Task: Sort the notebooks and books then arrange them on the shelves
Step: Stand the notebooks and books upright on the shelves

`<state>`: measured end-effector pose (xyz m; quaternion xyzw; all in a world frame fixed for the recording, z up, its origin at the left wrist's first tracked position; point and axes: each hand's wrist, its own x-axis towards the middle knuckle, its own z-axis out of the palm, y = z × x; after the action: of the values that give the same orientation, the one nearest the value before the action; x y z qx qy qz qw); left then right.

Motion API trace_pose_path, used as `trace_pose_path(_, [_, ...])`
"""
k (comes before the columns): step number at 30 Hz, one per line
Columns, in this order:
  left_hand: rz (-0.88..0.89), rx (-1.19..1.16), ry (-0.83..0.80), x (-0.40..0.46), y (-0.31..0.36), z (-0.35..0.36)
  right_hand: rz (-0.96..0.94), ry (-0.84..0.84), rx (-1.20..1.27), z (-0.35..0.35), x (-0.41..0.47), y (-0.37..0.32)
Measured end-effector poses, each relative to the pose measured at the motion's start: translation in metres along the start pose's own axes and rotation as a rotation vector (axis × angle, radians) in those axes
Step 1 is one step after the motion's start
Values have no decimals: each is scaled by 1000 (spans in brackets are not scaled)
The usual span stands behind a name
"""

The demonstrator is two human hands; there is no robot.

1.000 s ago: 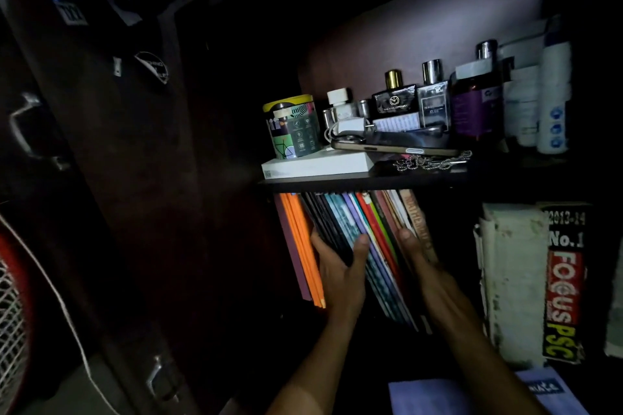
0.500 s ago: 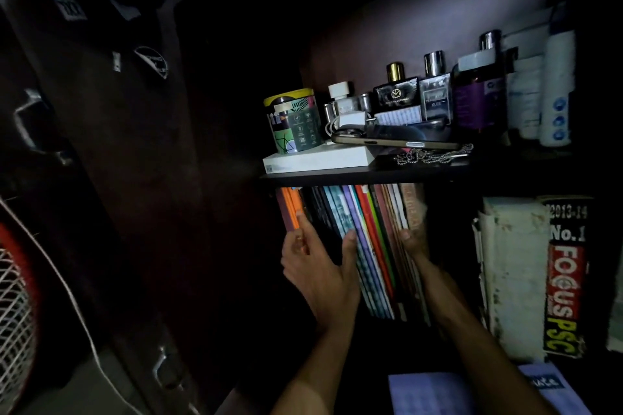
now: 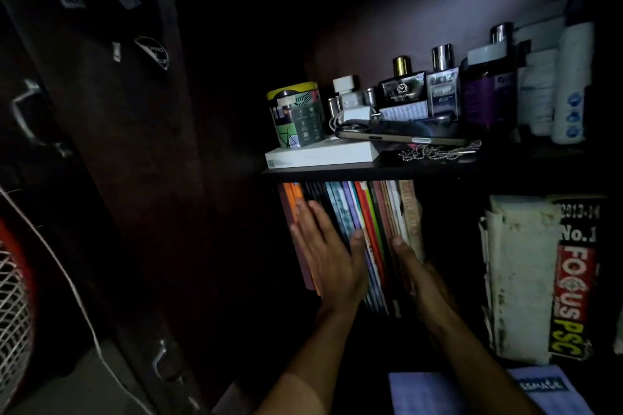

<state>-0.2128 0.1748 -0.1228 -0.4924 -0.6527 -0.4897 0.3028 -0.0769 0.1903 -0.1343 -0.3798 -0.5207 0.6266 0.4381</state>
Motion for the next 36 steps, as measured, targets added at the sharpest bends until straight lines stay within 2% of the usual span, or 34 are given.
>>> trace_pose_path(2, [82,17,-63,-4,7,4,5,-41,58,-1,5,3])
trace_pose_path(7, [65,181,-230,1,6,-8,-23,30,-107,-3,28,26])
trace_pose_path(9, [24,165,-413,-6,11,-26,-11,40,-227,-6,15,14])
trace_pose_path(12, [-47,18,-814,-58,26,-60,76,-25,-363,-8,-9,-12])
trace_pose_path(13, [-39,-21,-959,-80,29,-69,53,-49,-418,-13,-9,-14])
trace_pose_path(14, [23,-32,-1038,-100,32,-82,32,-53,-523,-15,-22,-21])
trace_pose_path(16, [141,-55,-1036,-117,33,-91,-61,-88,-675,-21,-46,-22])
trace_pose_path(18, [87,-103,-1049,-109,33,-95,-144,-143,-826,-29,-93,-30])
trace_pose_path(20, [25,-180,-1016,-102,35,-97,-158,-80,-1097,-50,-141,-34])
trace_pose_path(22, [-27,-238,-954,-101,37,-102,-112,20,-1349,-77,-183,-29])
trace_pose_path(24, [-60,-242,-985,-100,39,-105,35,104,-1465,-101,-213,-21])
trace_pose_path(26, [-87,-274,-1007,-98,42,-108,80,140,-1468,-113,-233,-13])
trace_pose_path(29, [-166,-444,-831,-97,44,-117,6,186,-1457,-114,-243,-9])
trace_pose_path(31, [-372,-654,-712,-85,52,-133,-50,223,-1394,-109,-237,-13])
trace_pose_path(34, [-659,-944,-620,-50,63,-163,-138,246,-1223,-89,-223,-28])
trace_pose_path(36, [-805,-1158,-525,-27,71,-185,-226,191,-1007,-74,-213,-41])
